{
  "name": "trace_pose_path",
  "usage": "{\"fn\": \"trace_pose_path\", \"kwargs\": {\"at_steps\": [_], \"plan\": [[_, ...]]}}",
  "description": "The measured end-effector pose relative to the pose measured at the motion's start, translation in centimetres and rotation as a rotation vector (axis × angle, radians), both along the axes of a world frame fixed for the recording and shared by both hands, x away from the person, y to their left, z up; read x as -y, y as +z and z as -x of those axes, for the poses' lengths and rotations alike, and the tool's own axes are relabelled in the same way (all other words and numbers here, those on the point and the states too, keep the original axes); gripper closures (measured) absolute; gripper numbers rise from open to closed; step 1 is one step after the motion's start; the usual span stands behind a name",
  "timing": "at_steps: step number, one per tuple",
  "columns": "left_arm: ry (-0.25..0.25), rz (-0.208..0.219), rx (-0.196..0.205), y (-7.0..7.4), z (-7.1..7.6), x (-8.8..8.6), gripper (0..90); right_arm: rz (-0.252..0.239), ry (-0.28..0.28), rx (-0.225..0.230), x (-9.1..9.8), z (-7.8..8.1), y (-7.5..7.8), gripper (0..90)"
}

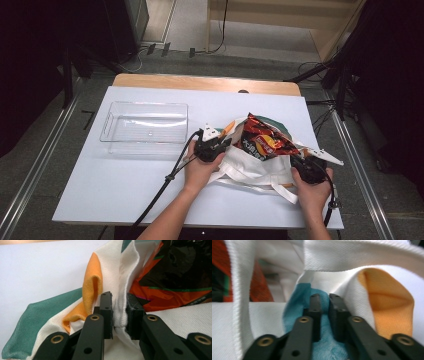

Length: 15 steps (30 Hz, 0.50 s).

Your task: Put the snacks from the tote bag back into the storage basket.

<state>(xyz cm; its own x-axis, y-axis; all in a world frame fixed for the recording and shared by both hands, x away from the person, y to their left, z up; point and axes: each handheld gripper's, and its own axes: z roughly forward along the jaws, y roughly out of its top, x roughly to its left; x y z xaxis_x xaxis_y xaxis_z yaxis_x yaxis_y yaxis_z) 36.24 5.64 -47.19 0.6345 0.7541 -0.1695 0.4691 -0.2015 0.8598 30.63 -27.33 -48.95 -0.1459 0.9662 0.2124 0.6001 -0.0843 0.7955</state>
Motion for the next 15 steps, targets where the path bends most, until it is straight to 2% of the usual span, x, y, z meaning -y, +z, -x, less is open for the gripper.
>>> {"fn": "trace_pose_path", "kwargs": {"at_steps": [1,2,3,5,11,15], "plan": [[-0.003,-0.001,0.001,0.0,0.0,0.0,78.3,-0.004,0.001,0.041,0.1,0.4,0.1,71.7],[-0.003,-0.001,0.001,0.0,0.0,0.0,77.5,-0.008,-0.009,0.102,0.2,1.2,0.5,65.8],[-0.004,-0.001,0.001,0.0,0.0,0.0,77.2,-0.008,-0.014,0.137,0.4,1.8,0.8,61.3],[-0.002,-0.003,0.002,0.0,0.0,0.0,76.9,-0.025,-0.012,0.176,0.7,2.9,1.7,56.3],[-0.003,-0.004,0.005,0.0,0.0,0.0,75.7,-0.092,0.008,0.289,1.3,5.4,3.8,56.0],[-0.002,-0.006,0.004,0.0,0.1,0.1,75.6,-0.163,0.075,0.344,0.9,6.4,5.0,52.7]]}}
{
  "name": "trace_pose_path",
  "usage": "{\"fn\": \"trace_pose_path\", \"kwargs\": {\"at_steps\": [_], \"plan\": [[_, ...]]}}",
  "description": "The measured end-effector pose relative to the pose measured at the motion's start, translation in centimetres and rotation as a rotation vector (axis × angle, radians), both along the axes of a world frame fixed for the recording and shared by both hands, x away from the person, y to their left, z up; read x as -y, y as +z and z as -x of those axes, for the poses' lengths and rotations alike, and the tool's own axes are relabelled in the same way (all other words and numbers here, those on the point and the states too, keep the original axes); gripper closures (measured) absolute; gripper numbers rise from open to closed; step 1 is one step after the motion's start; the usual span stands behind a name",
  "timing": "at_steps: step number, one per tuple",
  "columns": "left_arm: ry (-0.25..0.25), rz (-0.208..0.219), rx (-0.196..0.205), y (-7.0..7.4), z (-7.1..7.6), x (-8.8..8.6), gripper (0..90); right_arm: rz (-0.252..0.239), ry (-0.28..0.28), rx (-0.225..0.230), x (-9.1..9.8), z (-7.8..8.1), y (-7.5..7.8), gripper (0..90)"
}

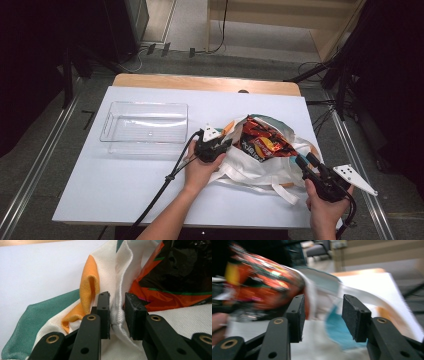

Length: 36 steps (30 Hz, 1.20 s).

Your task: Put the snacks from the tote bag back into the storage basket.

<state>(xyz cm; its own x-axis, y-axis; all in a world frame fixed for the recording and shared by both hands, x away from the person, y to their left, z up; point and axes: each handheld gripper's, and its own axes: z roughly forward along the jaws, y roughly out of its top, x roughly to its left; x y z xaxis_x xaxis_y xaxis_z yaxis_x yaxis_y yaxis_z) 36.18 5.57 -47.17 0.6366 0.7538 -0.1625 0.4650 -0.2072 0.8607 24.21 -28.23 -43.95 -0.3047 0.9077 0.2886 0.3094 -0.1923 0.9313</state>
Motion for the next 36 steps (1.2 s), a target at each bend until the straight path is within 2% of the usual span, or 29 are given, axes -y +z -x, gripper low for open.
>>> {"fn": "trace_pose_path", "kwargs": {"at_steps": [3,4,6,8,9,10,11,13,15,20,22,27,32,34,36], "plan": [[-0.001,0.003,-0.002,0.0,0.0,0.0,75.6,-0.004,0.069,0.048,-0.8,0.3,0.6,47.9],[0.0,0.003,-0.001,0.0,0.0,0.0,75.6,0.01,0.089,0.078,-1.2,0.4,0.8,47.2],[0.0,0.002,-0.001,0.0,0.0,0.0,75.6,0.018,0.112,0.106,-1.7,0.5,1.0,43.1],[-0.001,0.003,0.0,0.0,0.0,0.0,75.6,0.01,0.148,0.093,-2.2,0.2,1.1,38.6],[0.0,0.002,-0.001,0.0,0.0,0.0,75.6,0.012,0.148,0.087,-2.3,0.0,1.1,38.2],[0.0,0.002,-0.001,0.0,0.0,0.0,75.6,-0.003,0.143,0.082,-2.5,-0.2,1.1,38.1],[-0.001,0.002,0.0,0.0,0.0,0.0,75.7,-0.038,0.152,0.071,-2.7,-0.6,1.1,37.7],[0.0,0.001,0.0,0.0,0.0,0.0,75.7,-0.062,0.161,0.067,-3.1,-1.3,1.4,38.3],[0.001,-0.003,0.001,0.0,0.0,0.1,75.9,-0.048,0.144,0.051,-3.8,-1.8,1.7,40.1],[0.002,-0.009,0.003,0.0,0.0,0.1,76.2,-0.089,0.098,-0.014,-5.4,-3.6,2.2,43.5],[0.004,-0.011,0.004,0.0,0.0,0.1,76.5,-0.111,0.094,-0.038,-5.7,-4.5,2.5,51.1],[0.004,-0.007,0.003,0.0,0.0,0.1,76.5,-0.074,0.056,-0.065,-5.5,-5.8,3.5,75.2],[0.003,-0.01,0.004,0.0,0.1,0.1,76.3,-0.08,0.067,-0.047,-5.5,-5.9,3.1,84.7],[0.004,-0.01,0.007,0.0,0.1,0.2,76.2,-0.05,0.071,-0.033,-5.6,-5.7,3.3,87.5],[0.003,-0.009,0.006,0.0,0.1,0.2,76.1,-0.047,0.081,-0.029,-5.6,-5.6,3.4,89.0]]}}
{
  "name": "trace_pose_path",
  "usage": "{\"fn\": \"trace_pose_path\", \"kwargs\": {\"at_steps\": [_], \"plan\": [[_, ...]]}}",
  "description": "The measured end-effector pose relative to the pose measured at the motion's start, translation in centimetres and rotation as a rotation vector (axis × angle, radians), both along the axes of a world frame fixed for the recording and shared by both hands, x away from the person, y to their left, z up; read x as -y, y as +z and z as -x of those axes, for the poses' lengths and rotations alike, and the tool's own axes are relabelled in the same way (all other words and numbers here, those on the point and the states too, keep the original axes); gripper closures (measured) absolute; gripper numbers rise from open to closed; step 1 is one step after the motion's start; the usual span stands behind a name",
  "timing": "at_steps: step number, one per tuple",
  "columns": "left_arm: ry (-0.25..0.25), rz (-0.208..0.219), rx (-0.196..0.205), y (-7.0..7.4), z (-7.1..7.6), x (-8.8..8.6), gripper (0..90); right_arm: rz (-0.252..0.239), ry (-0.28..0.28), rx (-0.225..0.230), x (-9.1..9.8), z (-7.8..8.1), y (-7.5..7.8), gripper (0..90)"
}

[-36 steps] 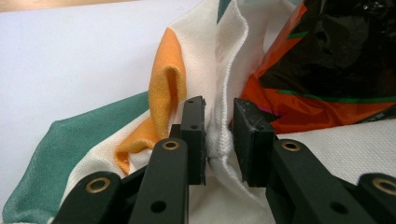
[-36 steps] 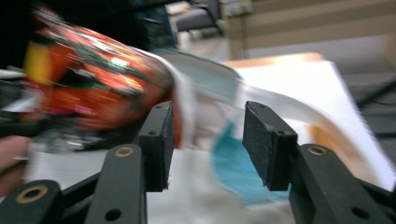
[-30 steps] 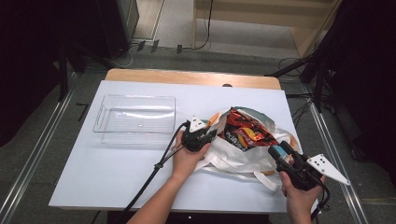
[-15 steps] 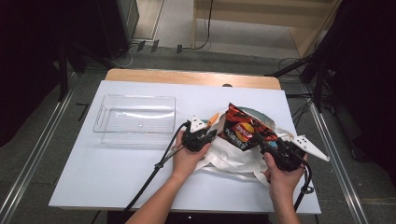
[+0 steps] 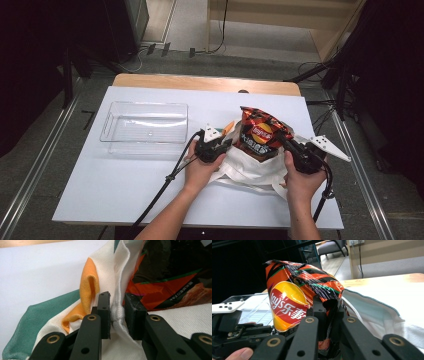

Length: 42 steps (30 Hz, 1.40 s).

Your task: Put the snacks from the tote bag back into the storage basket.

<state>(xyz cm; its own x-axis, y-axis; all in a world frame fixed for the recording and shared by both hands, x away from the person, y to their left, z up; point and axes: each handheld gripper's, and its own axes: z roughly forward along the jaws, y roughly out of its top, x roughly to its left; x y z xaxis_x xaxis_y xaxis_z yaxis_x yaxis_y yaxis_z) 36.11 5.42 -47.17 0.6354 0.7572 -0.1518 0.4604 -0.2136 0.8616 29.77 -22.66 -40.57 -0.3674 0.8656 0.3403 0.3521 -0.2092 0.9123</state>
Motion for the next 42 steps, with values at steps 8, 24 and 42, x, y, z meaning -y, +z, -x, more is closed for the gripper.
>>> {"fn": "trace_pose_path", "kwargs": {"at_steps": [8,24,42], "plan": [[-0.003,-0.001,0.003,0.0,0.0,0.0,75.3,0.015,0.005,0.037,-0.4,0.7,1.5,90.0],[-0.004,0.013,0.005,0.0,0.0,-0.1,74.7,-0.024,0.007,0.13,-0.1,2.2,5.6,90.0],[-0.022,0.154,0.152,7.0,3.7,-3.7,53.5,-0.052,0.095,0.188,-0.9,2.9,7.8,90.0]]}}
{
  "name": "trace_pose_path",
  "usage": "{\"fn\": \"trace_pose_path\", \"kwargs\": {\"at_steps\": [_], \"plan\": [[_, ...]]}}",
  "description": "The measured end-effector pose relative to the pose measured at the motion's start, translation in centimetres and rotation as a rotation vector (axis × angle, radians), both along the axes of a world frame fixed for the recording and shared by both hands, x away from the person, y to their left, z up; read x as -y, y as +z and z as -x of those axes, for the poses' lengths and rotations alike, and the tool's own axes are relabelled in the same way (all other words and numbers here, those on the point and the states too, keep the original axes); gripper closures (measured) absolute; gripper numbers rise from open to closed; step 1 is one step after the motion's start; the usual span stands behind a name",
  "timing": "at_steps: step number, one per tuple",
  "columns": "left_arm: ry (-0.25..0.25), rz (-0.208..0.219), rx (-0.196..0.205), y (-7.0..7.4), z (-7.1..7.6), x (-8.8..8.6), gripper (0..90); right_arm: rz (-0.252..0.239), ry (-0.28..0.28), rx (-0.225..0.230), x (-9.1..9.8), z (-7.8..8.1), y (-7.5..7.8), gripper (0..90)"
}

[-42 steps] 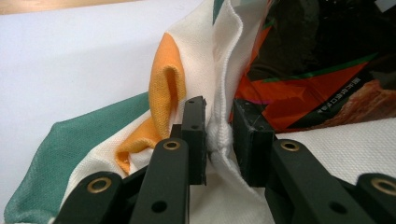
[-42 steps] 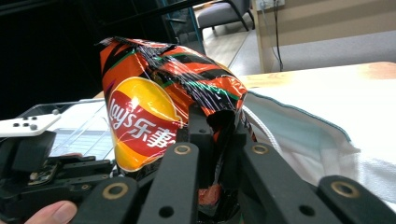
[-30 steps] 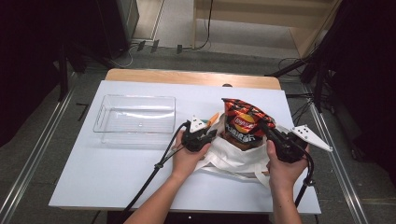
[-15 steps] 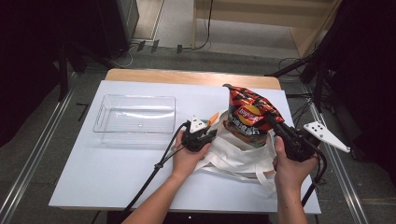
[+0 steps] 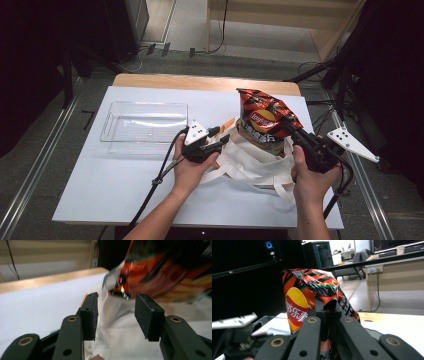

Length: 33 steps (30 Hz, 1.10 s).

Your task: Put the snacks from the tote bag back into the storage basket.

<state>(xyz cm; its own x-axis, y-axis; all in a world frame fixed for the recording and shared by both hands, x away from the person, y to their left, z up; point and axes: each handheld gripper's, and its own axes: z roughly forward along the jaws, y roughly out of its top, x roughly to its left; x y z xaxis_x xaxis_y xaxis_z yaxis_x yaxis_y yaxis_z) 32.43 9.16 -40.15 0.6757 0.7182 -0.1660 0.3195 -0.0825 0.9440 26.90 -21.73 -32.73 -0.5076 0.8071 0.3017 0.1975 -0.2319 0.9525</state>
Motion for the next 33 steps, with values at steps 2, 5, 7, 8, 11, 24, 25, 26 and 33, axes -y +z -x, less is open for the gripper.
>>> {"fn": "trace_pose_path", "kwargs": {"at_steps": [2,5,7,8,11,24,25,26,33], "plan": [[0.004,0.023,0.017,1.3,0.3,-1.0,51.8,0.001,0.009,0.004,-0.3,0.1,0.1,90.0],[0.012,0.045,0.051,3.3,0.5,-2.2,49.4,-0.008,0.037,0.011,-0.8,0.3,0.3,90.0],[0.0,0.067,0.058,4.2,0.6,-2.7,47.9,-0.013,0.056,0.011,-1.1,0.4,0.4,90.0],[-0.005,0.077,0.061,4.6,0.6,-2.9,47.4,-0.013,0.065,0.016,-1.3,0.4,0.4,90.0],[-0.042,0.119,0.06,5.5,0.5,-3.3,44.0,0.0,0.088,0.014,-2.0,0.5,0.3,90.0],[-0.168,0.216,0.068,7.9,-0.2,-3.3,13.6,-0.023,0.225,0.007,-3.6,0.5,-0.1,90.0],[-0.169,0.223,0.069,8.0,-0.4,-3.4,13.6,-0.023,0.229,0.008,-3.6,0.5,-0.1,90.0],[-0.165,0.219,0.062,8.1,-0.6,-3.3,13.6,-0.024,0.234,0.006,-3.5,0.5,-0.2,90.0],[-0.243,0.203,-0.027,8.2,-1.8,-1.8,15.4,0.014,0.252,0.008,-3.7,0.4,-0.4,90.0]]}}
